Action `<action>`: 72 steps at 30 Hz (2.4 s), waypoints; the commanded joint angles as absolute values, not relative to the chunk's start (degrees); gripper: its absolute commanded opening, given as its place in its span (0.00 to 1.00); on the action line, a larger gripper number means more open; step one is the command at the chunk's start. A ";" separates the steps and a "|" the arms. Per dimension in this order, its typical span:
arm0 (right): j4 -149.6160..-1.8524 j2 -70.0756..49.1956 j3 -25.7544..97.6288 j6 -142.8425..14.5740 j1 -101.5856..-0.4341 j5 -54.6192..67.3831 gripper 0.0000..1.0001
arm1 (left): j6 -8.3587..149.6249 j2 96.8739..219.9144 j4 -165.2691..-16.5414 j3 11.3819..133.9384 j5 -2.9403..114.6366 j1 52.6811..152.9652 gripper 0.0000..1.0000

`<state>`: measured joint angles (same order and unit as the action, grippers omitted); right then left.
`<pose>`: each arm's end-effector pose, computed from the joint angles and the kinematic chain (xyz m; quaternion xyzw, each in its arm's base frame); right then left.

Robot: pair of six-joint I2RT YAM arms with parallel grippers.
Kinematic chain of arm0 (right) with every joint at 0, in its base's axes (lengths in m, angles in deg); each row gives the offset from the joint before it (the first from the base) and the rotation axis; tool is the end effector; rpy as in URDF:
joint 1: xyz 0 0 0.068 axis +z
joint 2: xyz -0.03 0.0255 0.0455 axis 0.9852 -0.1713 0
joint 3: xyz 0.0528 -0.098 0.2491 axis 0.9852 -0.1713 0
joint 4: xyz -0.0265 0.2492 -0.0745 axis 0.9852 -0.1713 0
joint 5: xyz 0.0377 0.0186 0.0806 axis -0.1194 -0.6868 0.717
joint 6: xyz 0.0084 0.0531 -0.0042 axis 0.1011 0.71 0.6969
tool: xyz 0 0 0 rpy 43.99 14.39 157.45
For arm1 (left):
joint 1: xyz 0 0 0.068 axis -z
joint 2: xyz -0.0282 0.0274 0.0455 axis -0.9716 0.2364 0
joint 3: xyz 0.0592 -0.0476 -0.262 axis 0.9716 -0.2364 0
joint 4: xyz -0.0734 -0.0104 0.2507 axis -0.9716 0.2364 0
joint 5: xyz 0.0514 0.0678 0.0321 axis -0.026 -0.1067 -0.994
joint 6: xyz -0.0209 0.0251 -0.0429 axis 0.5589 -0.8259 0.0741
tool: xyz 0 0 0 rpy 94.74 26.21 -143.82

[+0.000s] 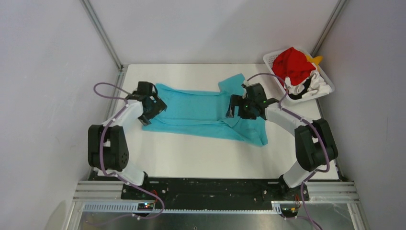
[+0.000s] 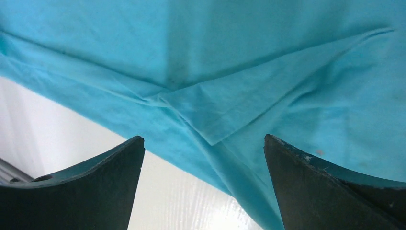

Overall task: Fold and stack the t-shirts
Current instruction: Fold the flattened tshirt in 1/3 of the way, then grab the side of the flattened tshirt furthest away from the robot with both arms

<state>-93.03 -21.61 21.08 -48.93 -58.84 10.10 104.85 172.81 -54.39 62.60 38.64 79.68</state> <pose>0.3157 0.1306 0.2180 -0.0285 0.9334 0.2138 0.2869 0.3147 -0.0129 0.2201 -0.3678 0.8952 -0.0310 0.2499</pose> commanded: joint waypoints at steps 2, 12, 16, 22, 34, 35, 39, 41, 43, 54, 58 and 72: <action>-86.57 -24.86 21.17 -45.92 -56.32 12.81 0.99 | 102.88 176.17 -55.34 62.93 40.90 79.84 1.00; -86.67 -29.69 21.14 -45.28 -55.40 10.16 0.99 | 102.71 186.93 -56.53 72.82 42.73 79.81 1.00; -86.04 -30.48 21.15 -44.98 -55.07 9.46 0.99 | 103.09 191.20 -56.46 76.93 42.06 78.57 1.00; -86.24 -27.11 19.83 -45.20 -55.35 5.01 0.99 | 105.12 195.16 -56.40 80.70 43.09 73.95 1.00; -82.49 -23.12 9.97 -42.33 -55.78 5.22 0.99 | 104.91 188.13 -56.48 69.83 42.72 75.80 1.00; -82.24 -22.29 9.05 -42.10 -55.50 5.15 0.99 | 104.97 186.73 -56.52 67.66 42.69 75.80 1.00; -81.98 -16.68 2.25 -40.86 -54.47 4.22 0.99 | 105.21 180.15 -56.48 60.23 39.83 75.80 1.00; -82.88 -11.98 -1.43 -40.02 -53.35 2.47 0.99 | 105.57 176.12 -56.53 55.73 38.53 75.77 1.00; -84.80 -8.13 -4.96 -38.44 -51.93 1.16 1.00 | 105.72 172.18 -56.48 50.90 38.15 76.61 1.00; -96.77 18.63 -19.36 -29.25 -43.91 -2.45 1.00 | 108.20 148.92 -56.41 30.23 34.96 79.94 1.00; -96.76 23.16 -15.37 -31.27 -45.57 -4.21 1.00 | 104.30 146.81 -56.00 35.79 36.15 79.99 1.00; -83.41 -6.53 15.79 -45.00 -64.71 1.72 0.99 | 100.65 178.32 -53.87 70.30 37.34 75.65 1.00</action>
